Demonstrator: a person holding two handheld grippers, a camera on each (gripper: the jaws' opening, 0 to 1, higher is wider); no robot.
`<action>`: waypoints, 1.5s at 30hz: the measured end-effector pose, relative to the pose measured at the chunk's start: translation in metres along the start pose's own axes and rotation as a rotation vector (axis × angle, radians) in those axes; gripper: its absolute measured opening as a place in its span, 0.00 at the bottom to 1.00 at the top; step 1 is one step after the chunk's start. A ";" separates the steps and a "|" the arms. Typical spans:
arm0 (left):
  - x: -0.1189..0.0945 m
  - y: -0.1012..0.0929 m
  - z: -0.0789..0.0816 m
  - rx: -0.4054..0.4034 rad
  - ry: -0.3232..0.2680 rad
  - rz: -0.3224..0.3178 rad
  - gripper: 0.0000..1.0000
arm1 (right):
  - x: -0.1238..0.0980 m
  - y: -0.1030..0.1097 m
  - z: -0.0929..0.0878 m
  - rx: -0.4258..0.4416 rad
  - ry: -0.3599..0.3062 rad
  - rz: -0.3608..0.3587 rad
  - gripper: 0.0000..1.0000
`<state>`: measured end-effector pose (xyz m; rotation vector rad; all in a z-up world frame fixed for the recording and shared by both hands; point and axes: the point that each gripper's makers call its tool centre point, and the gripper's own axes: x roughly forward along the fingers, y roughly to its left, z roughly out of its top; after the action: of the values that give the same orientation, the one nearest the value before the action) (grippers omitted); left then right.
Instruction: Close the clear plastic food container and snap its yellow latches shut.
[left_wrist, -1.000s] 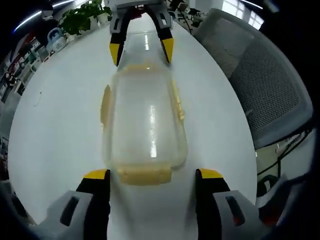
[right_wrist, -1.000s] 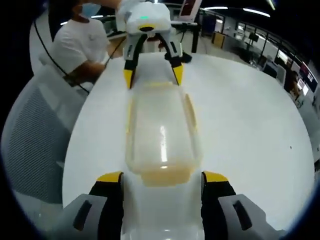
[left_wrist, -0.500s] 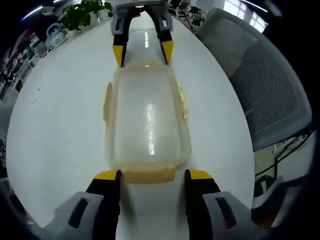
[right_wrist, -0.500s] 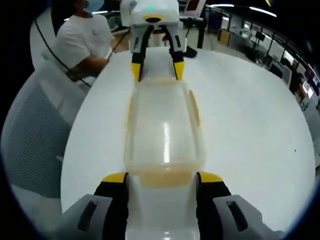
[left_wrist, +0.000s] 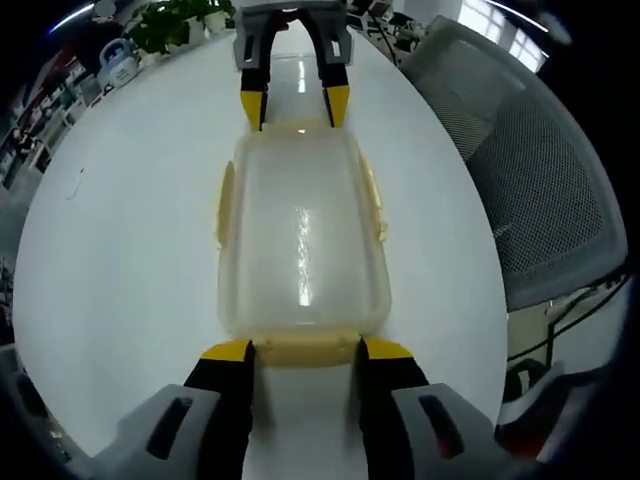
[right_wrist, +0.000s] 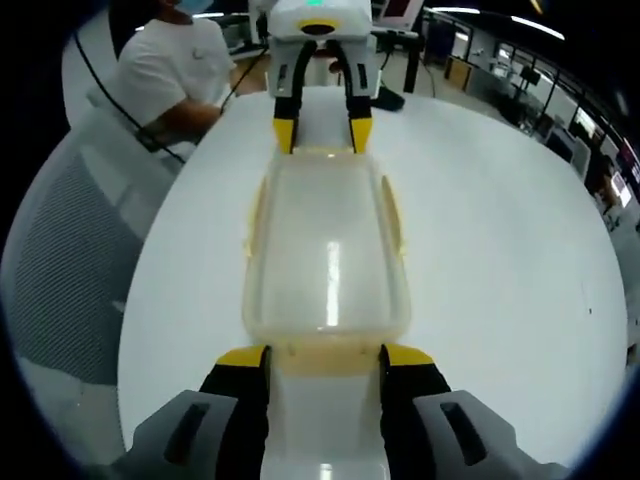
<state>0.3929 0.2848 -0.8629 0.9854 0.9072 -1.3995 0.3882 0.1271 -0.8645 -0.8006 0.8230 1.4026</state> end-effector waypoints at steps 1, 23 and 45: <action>0.000 0.000 0.000 -0.001 0.003 0.000 0.41 | 0.000 0.000 0.000 -0.001 0.001 -0.001 0.43; 0.000 -0.002 0.001 -0.026 0.014 0.009 0.38 | -0.002 0.004 -0.001 0.004 0.072 0.007 0.38; -0.016 -0.002 0.003 -0.029 0.009 0.022 0.38 | -0.013 0.005 0.009 -0.004 0.055 0.009 0.38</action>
<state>0.3906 0.2881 -0.8473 0.9775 0.9179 -1.3606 0.3838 0.1283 -0.8484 -0.8426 0.8678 1.3954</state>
